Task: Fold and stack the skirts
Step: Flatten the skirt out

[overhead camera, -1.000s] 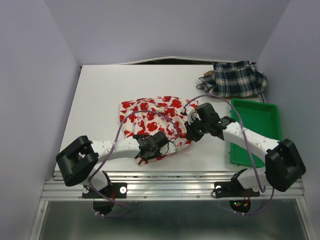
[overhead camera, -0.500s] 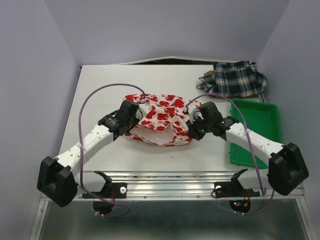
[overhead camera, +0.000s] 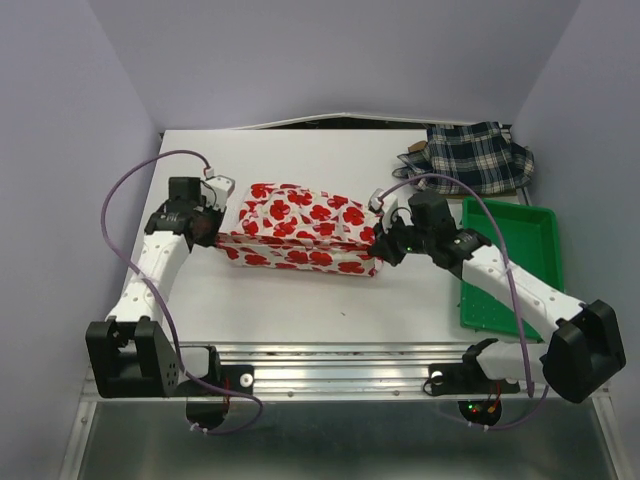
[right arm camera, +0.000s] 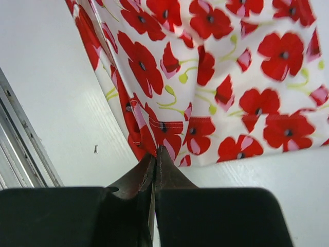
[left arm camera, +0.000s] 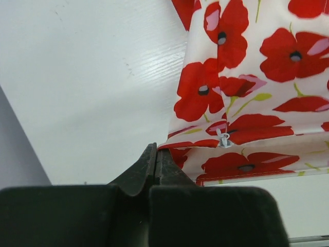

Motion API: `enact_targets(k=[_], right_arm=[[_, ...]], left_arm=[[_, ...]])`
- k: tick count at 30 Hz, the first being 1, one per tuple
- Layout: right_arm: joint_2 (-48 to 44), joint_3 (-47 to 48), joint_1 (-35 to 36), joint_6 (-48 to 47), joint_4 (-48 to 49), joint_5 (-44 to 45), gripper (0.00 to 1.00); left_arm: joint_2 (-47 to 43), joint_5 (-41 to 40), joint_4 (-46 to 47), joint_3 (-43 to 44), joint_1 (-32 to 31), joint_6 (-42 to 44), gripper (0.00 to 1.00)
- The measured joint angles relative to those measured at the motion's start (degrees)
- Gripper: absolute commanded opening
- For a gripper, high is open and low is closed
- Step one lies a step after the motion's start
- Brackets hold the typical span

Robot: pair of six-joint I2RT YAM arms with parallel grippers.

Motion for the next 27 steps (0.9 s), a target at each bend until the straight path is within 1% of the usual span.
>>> enact_targets(k=[3, 7, 10, 14, 17, 18, 19, 20, 21, 22, 23, 24, 25, 26, 27], right_arm=[[-0.68, 1.49, 0.0, -0.26, 2.12, -1.38, 0.01], [-0.07, 1.92, -0.09, -0.24, 2.29, -1.62, 0.01], [3.23, 2.47, -0.35, -0.24, 1.33, -1.51, 0.01], [8.81, 3.17, -0.9, -0.15, 0.42, -2.1, 0.01], [13.81, 4.5, -1.53, 0.09, -1.14, -2.54, 0.01], [15.41, 5.01, -1.75, 0.33, -1.46, -2.78, 0.05], [16.63, 5.66, -2.1, 0.55, -1.68, -2.97, 0.14], [17.38, 6.01, -2.4, 0.76, -1.86, -3.26, 0.2], [18.49, 6.69, -3.08, 1.16, -2.05, -3.52, 0.29], [19.04, 7.15, -3.54, 1.25, -2.21, -3.78, 0.36], [19.69, 7.98, -4.5, 1.6, -2.49, -4.11, 0.51], [19.85, 8.61, -5.25, 2.03, -2.71, -4.63, 0.61], [19.85, 8.9, -5.64, 2.67, -2.78, -4.9, 0.61], [19.82, 9.66, -6.29, 2.75, -3.02, -5.64, 0.66], [19.78, 10.12, -6.69, 2.71, -3.08, -6.01, 0.68]], left_arm=[[2.58, 6.43, -0.98, 3.43, 5.16, -1.44, 0.0], [4.9, 13.4, -1.92, 4.9, 7.17, -0.28, 0.0], [5.77, 17.2, -3.32, 4.44, 6.91, 2.4, 0.0], [6.67, 20.35, -4.79, 3.23, 4.66, 5.62, 0.0], [9.01, 21.57, -5.05, 3.21, 2.82, 5.9, 0.03], [10.47, 22.01, -5.05, 3.28, 2.34, 5.88, 0.1], [11.89, 22.34, -5.2, 3.52, 2.21, 5.86, 0.16], [13.75, 22.53, -5.11, 3.76, 2.16, 5.86, 0.22], [16.17, 22.93, -5.29, 4.42, 2.23, 5.86, 0.36], [17.79, 23.41, -5.4, 4.96, 2.23, 5.84, 0.42], [19.06, 24.85, -5.84, 5.66, 2.4, 6.25, 0.46], [19.78, 26.08, -6.27, 6.23, 2.51, 6.56, 0.51], [19.89, 26.67, -6.56, 6.6, 2.64, 6.84, 0.53], [19.96, 28.37, -7.54, 7.58, 2.89, 7.3, 0.54], [19.89, 30.18, -8.7, 9.11, 3.19, 7.96, 0.59]])
